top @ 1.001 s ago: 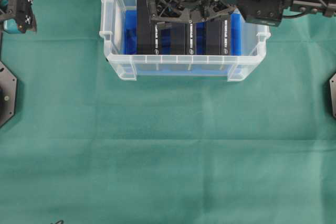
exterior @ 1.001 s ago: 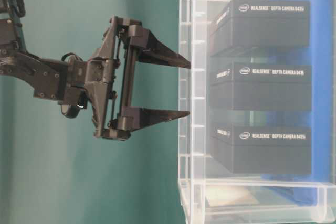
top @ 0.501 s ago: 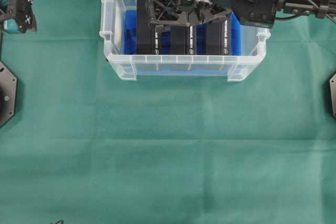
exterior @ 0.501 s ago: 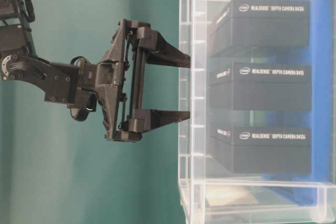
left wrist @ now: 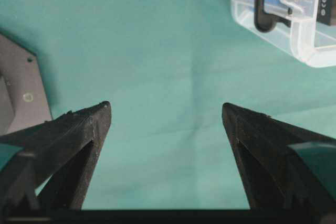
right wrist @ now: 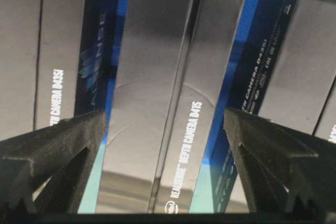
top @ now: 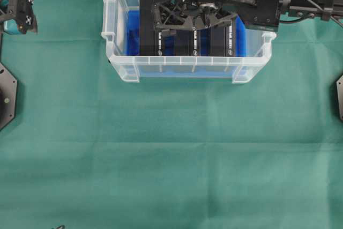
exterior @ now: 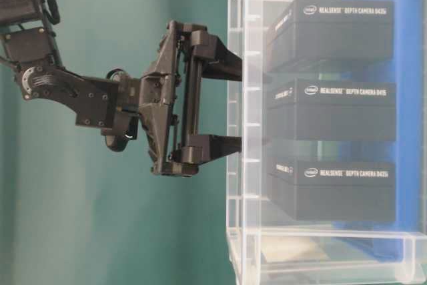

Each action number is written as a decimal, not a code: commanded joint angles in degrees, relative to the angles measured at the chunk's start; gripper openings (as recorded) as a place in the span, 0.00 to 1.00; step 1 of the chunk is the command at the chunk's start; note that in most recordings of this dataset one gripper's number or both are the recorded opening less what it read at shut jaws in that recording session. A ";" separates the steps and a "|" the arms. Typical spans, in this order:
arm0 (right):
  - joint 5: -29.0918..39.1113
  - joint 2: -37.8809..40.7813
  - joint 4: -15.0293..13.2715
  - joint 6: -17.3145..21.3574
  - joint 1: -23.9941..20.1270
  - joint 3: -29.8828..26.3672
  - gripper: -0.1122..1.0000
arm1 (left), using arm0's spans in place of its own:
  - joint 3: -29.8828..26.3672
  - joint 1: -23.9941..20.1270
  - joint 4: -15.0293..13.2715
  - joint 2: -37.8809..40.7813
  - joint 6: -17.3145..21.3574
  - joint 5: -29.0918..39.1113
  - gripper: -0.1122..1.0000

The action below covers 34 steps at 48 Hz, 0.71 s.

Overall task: Take out the box from the case.
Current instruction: 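Lower the right gripper around the middle black box and close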

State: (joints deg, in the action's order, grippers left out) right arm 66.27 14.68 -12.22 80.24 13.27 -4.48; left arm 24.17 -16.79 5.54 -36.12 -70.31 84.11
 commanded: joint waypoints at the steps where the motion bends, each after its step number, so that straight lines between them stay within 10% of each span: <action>1: -0.26 -0.88 0.00 0.00 0.26 -0.35 0.96 | -0.62 -0.18 0.18 0.00 0.18 -0.26 0.93; 34: -2.37 0.88 0.00 0.00 0.44 0.62 0.96 | -0.53 -0.18 0.18 0.00 0.70 -0.26 0.93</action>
State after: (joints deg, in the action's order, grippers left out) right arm 64.25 16.35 -12.22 80.24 13.80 -3.43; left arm 24.17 -16.79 5.54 -36.12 -69.70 84.02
